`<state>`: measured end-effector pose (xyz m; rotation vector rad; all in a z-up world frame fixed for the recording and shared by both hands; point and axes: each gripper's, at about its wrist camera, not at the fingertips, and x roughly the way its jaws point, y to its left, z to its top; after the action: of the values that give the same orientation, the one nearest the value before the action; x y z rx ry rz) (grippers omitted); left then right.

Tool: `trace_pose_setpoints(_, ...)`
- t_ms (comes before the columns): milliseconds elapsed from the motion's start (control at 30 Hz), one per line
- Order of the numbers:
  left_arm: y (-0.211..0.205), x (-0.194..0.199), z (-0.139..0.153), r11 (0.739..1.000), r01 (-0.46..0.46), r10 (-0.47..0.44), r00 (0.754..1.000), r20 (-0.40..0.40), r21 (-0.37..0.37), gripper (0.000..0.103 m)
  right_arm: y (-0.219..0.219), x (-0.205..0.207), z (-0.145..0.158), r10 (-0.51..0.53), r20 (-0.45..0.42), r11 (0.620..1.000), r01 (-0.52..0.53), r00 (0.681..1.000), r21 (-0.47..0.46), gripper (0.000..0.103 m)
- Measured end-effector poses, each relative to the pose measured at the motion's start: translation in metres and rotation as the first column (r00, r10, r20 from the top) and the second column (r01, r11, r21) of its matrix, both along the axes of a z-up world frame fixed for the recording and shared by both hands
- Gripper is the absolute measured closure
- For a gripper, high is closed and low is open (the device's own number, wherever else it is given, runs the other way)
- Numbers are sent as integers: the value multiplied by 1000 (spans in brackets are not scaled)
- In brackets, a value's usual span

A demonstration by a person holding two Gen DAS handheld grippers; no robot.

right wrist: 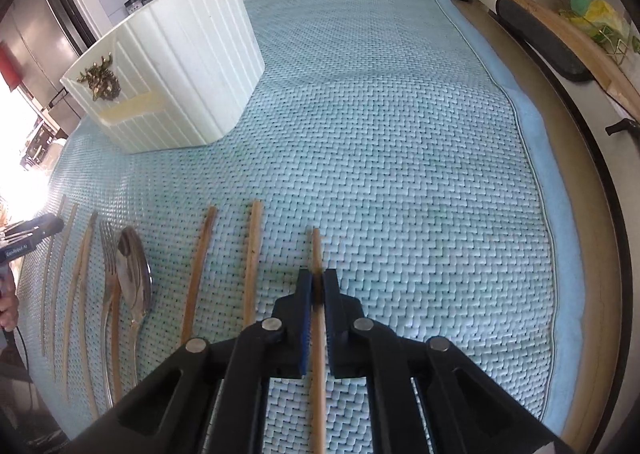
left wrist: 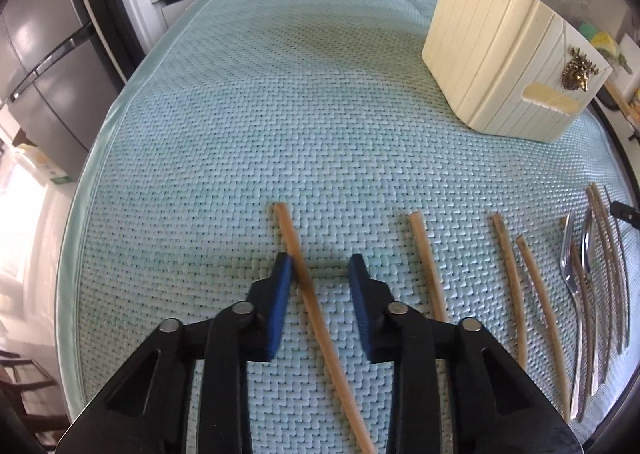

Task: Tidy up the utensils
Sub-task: 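Grasp a wooden chopstick with the left gripper while the right gripper grasps another chopstick, then lower both held chopsticks into the cream holder while both grippers open to release them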

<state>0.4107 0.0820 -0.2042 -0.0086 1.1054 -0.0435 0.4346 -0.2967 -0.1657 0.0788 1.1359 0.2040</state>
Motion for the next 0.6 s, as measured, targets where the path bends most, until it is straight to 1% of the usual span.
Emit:
trace_pose_setpoints(33,0,0,0,1000,1,-1,1000,5,-13,95,-3,1,2,-4,13,1000,4,1000,18,97)
trace_pose_setpoints(67,-1,0,1,999,-1,1,1000,8,-34,96,-12,8,4,-8,27,999,7,1000,38,97)
trace_pose_setpoints(133,2,-1,6,997,-7,10,999,32,-75,98,-20,8,14,-20,60,997,15,998,72,97)
trace_pose_setpoints(200,3,-10,21,994,2,7,997,79,-109,98,-24,2,29,-24,107,995,14,994,94,97)
trace_pose_setpoints(267,3,-22,43,990,18,1,991,136,-137,98,-24,-7,49,-19,167,995,3,986,98,97)
trace_pose_setpoints(400,8,-50,93,982,57,-11,969,246,-179,98,-23,-35,94,-5,280,992,-32,960,126,97)
trace_pose_setpoints(533,7,-87,137,975,102,-28,937,348,-197,98,-9,-78,140,14,393,988,-72,919,134,97)
trace_pose_setpoints(567,9,-88,144,974,112,-32,929,369,-197,98,-5,-94,144,17,418,987,-81,908,136,97)
trace_pose_setpoints(600,7,-98,152,973,122,-36,920,390,-198,98,-4,-106,151,19,441,986,-89,897,138,97)
